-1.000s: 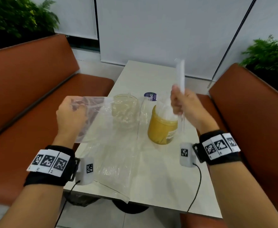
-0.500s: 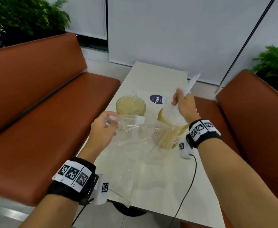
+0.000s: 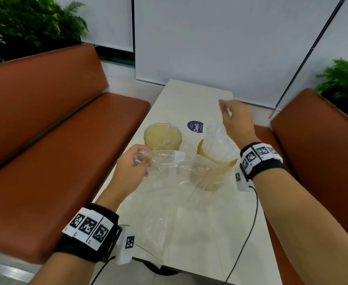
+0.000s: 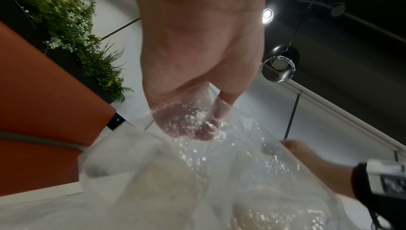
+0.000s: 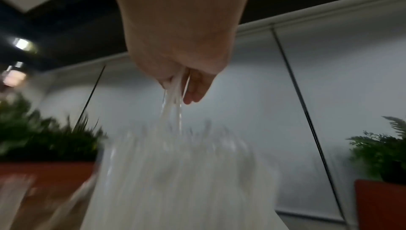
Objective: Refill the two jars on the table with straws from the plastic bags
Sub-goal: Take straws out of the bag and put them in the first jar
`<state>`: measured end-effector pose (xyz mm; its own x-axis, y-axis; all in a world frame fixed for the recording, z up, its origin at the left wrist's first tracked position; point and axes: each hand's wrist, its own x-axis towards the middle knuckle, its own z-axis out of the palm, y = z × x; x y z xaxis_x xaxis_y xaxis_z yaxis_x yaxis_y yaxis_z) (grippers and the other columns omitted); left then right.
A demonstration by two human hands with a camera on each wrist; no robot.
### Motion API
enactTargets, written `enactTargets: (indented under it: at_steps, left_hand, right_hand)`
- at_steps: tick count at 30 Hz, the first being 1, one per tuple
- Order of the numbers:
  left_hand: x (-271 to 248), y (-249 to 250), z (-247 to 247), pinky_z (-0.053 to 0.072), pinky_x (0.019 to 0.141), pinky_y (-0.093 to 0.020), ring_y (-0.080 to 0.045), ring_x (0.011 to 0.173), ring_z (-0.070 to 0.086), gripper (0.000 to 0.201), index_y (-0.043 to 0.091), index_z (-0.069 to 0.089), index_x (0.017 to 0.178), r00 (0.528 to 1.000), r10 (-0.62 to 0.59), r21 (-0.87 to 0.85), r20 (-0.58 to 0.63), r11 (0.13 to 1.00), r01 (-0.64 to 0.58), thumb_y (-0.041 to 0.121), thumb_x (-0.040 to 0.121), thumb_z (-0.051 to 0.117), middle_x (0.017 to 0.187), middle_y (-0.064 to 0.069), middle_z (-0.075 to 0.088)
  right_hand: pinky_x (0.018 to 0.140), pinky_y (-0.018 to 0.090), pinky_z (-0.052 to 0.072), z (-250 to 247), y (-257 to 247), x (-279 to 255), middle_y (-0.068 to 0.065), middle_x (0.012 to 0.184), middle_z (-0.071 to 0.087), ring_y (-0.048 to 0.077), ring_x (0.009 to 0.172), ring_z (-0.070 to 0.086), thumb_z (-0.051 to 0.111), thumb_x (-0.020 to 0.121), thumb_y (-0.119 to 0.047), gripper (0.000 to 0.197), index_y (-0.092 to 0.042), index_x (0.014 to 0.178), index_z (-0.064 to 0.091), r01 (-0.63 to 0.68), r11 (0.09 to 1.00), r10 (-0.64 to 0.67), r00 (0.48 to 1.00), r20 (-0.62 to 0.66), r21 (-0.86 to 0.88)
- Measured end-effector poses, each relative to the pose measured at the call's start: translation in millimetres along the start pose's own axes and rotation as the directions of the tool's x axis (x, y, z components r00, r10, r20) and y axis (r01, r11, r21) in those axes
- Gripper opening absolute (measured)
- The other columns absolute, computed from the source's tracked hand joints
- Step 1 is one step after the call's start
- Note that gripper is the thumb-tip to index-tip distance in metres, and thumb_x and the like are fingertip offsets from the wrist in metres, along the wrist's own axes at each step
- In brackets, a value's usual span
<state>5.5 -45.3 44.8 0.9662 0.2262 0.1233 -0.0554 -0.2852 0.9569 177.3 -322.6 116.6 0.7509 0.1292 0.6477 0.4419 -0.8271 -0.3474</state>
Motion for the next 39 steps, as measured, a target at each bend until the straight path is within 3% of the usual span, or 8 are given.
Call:
enactTargets:
  at_steps: [4,7,10,15,20,24,28,39]
  left_hand:
    - [2.3,1.2,-0.8,0.046,0.054,-0.019,-0.013,0.063,0.062,0.016,0.025,0.065,0.109,1.000,-0.001,0.015,0.031,1.000,0.001,0.015,0.099,0.058,0.090,-0.004,0.069]
    - [4.0,0.5,-1.9,0.045,0.054,-0.017,-0.012,0.063,0.063,0.017,0.026,0.065,0.110,0.999,-0.012,0.029,0.036,1.000,0.011,0.015,0.099,0.057,0.091,-0.003,0.069]
    - [4.3,-1.1,-1.2,0.046,0.055,-0.019,-0.013,0.063,0.063,0.018,0.025,0.065,0.111,0.999,-0.017,0.032,0.035,0.999,0.016,0.014,0.099,0.057,0.087,-0.005,0.070]
    - [4.0,-3.6,-1.9,0.047,0.058,-0.022,-0.014,0.063,0.062,0.020,0.024,0.065,0.110,0.998,-0.024,0.028,0.056,0.999,0.023,0.010,0.099,0.056,0.085,-0.008,0.070]
    - [5.9,-4.4,-4.9,0.046,0.060,-0.025,-0.013,0.064,0.062,0.024,0.025,0.066,0.109,0.996,-0.041,0.024,0.077,0.999,0.039,0.007,0.097,0.056,0.088,-0.007,0.069]
    - [7.1,-4.2,-5.8,0.046,0.061,-0.027,-0.013,0.063,0.061,0.027,0.026,0.067,0.106,0.995,-0.058,0.020,0.080,0.998,0.056,0.004,0.095,0.056,0.088,-0.007,0.070]
    - [7.9,-1.4,-6.4,0.047,0.060,-0.028,-0.010,0.063,0.062,0.026,0.026,0.067,0.107,0.995,-0.055,0.025,0.080,0.998,0.053,0.005,0.096,0.056,0.086,-0.006,0.070]
    - [4.1,0.8,-9.3,0.048,0.062,-0.030,-0.013,0.068,0.063,0.028,0.028,0.067,0.107,0.994,-0.077,0.038,0.082,0.997,0.074,0.005,0.096,0.055,0.086,-0.004,0.071]
  right_hand:
    - [0.105,0.048,0.044,18.8,10.8,-36.6,0.022,0.141,0.054,0.040,0.129,0.052,0.032,0.109,-0.037,0.046,-0.010,0.136,0.058,-0.054,0.970,0.158,0.878,0.451,-0.235]
    - [0.107,0.047,0.044,13.9,9.1,-29.5,0.019,0.128,0.062,0.034,0.122,0.055,0.028,0.109,-0.038,0.050,-0.009,0.122,0.066,-0.069,0.986,0.117,0.933,0.342,-0.151]
    - [0.125,0.043,0.020,12.5,5.3,-15.3,0.012,0.159,0.038,0.027,0.150,0.027,0.026,0.109,-0.038,0.053,-0.007,0.149,0.045,0.019,0.986,0.028,0.961,0.276,-0.167]
    - [0.126,0.041,0.008,32.8,4.9,-32.1,0.010,0.167,0.018,0.021,0.155,0.015,0.019,0.110,-0.035,0.057,-0.006,0.159,0.018,0.216,0.926,0.042,0.754,0.655,-0.309]
    - [0.126,0.046,0.014,12.8,18.3,-24.4,0.010,0.158,0.039,0.028,0.151,0.027,0.030,0.108,-0.030,0.050,-0.012,0.155,0.035,0.034,0.972,0.044,0.946,0.321,-0.234]
    - [0.125,0.047,0.012,20.2,29.3,-41.8,0.010,0.163,0.030,0.029,0.154,0.019,0.031,0.107,-0.022,0.050,-0.014,0.157,0.030,0.084,0.952,0.092,0.838,0.538,-0.293]
    - [0.124,0.046,0.018,14.2,34.7,-36.1,0.012,0.160,0.036,0.029,0.150,0.029,0.031,0.107,-0.027,0.050,-0.010,0.153,0.038,-0.080,0.967,0.146,0.952,0.267,-0.244]
    - [0.121,0.044,0.018,10.3,42.0,-47.6,0.017,0.154,0.043,0.034,0.146,0.035,0.020,0.110,-0.036,0.055,-0.005,0.151,0.039,-0.298,0.935,0.354,0.835,0.421,-0.195]
